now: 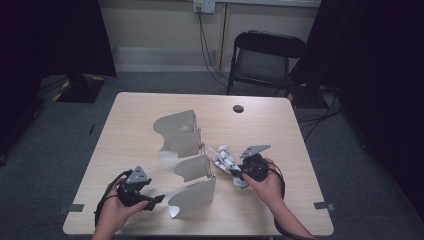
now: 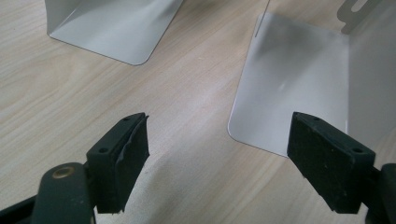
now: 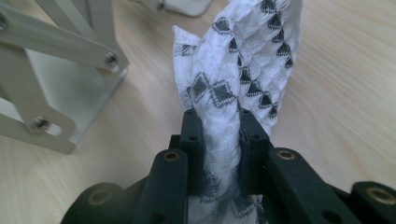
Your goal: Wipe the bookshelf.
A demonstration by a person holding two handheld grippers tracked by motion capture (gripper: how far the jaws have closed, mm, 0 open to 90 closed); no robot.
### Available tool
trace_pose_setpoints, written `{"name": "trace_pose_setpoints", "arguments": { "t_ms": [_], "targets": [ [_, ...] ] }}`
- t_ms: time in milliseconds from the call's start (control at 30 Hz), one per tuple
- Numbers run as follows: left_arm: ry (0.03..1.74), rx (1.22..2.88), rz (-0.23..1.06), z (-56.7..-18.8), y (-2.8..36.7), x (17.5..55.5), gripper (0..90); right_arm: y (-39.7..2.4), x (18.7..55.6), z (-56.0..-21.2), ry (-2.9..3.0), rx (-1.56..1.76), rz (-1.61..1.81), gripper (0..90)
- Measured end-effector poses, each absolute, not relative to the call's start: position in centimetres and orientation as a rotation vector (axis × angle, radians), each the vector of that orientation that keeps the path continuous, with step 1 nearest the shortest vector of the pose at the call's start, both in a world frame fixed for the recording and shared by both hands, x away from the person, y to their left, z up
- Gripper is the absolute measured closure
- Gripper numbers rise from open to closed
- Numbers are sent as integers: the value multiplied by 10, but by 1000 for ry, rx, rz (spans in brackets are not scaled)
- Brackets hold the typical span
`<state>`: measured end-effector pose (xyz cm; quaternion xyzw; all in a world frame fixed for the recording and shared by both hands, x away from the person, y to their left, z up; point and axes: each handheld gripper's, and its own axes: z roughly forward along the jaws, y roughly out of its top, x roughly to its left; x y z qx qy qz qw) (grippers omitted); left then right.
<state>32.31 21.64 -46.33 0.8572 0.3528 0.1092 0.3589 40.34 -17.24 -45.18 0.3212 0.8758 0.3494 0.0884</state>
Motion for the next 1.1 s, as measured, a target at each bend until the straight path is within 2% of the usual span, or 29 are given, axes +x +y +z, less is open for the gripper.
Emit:
{"name": "trace_pose_setpoints", "arguments": {
  "t_ms": [233,500,600,1100],
  "targets": [
    [910,2215,292,-462,215,322,206,-163,400,-433,2603,904,1125,756],
    [915,2217,279,-463,213,323,208,-148,390,-382,2568,734,1214,756],
    [908,2227,280,-464,212,324,208,-141,387,-374,2581,680,1227,755],
    [914,2221,282,-464,213,323,212,-128,386,-449,2764,707,1134,755]
  ]
}}
